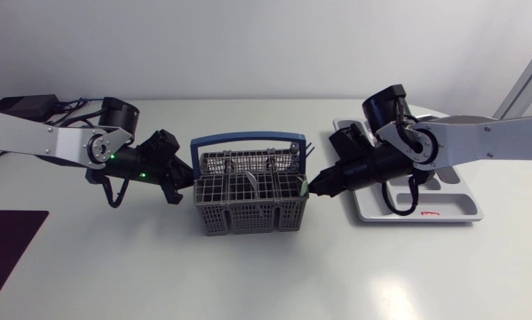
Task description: Unload the cutlery basket into the drawer organizer.
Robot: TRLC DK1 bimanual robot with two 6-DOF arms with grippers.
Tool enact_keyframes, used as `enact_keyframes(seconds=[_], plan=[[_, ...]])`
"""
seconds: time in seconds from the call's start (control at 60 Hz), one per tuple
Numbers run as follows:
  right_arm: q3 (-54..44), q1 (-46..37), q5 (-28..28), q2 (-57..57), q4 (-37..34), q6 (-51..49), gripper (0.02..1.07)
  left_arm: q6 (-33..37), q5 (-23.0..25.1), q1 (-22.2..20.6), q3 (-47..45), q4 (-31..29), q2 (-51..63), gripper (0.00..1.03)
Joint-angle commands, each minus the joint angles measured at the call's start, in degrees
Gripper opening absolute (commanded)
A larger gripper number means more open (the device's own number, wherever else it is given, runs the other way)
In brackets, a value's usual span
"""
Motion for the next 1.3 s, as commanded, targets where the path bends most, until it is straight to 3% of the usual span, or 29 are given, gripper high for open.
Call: enact_keyframes(seconds=[0.0, 0.283, 0.417, 0.517, 0.617, 0.683, 0.75, 0.867, 1.033, 1.133, 1.283], plan=[[-1.24, 1.07, -0.01, -1.17, 0.98, -0.03, 0.08, -1.52, 1.60, -1.08, 2.49, 0.45, 1.25, 0.26], [-2.47, 0.54, 2.36, -2.23, 1.33, -0.03, 0.08, -2.04, 1.60, 1.03, 2.66, 0.45, 0.72, 0.28], [-3.88, -2.00, 5.00, -4.69, 1.42, -1.00, 0.12, -1.78, 1.60, 5.25, 0.64, 0.36, -4.46, 0.29], [-6.78, -2.97, 6.75, -9.79, 1.68, -2.75, 0.39, -0.46, 1.60, 8.41, -2.70, 0.27, -12.46, 0.45], [-10.29, -2.80, 9.65, -15.85, 1.68, -5.83, 0.70, 3.84, 1.51, 8.59, -5.86, -2.28, -21.34, 0.65], [-12.84, -2.18, 10.27, -20.33, 1.68, -7.85, 0.90, 9.29, 1.51, 5.60, -7.80, -6.58, -27.93, 0.79], [-14.95, -2.27, 10.36, -24.11, 1.86, -9.52, 0.97, 13.78, 1.43, 1.03, -7.62, -11.06, -31.36, 0.90], [-18.03, -2.71, 9.74, -27.54, 2.30, -12.69, 0.97, 18.61, -0.77, -7.85, -6.30, -15.02, -33.47, 0.92], [-22.51, -2.71, 8.34, -32.20, 4.50, -17.43, 0.97, 24.94, -8.86, -20.15, -2.96, -16.60, -30.48, 0.92], [-23.83, -2.62, 8.42, -32.99, 5.20, -20.33, 0.97, 27.84, -12.20, -23.58, 0.11, -17.66, -26.70, 0.92], [-24.27, -1.48, 8.86, -32.11, 5.46, -23.23, 0.97, 32.32, -16.33, -25.25, 5.74, -19.33, -20.20, 0.92]])
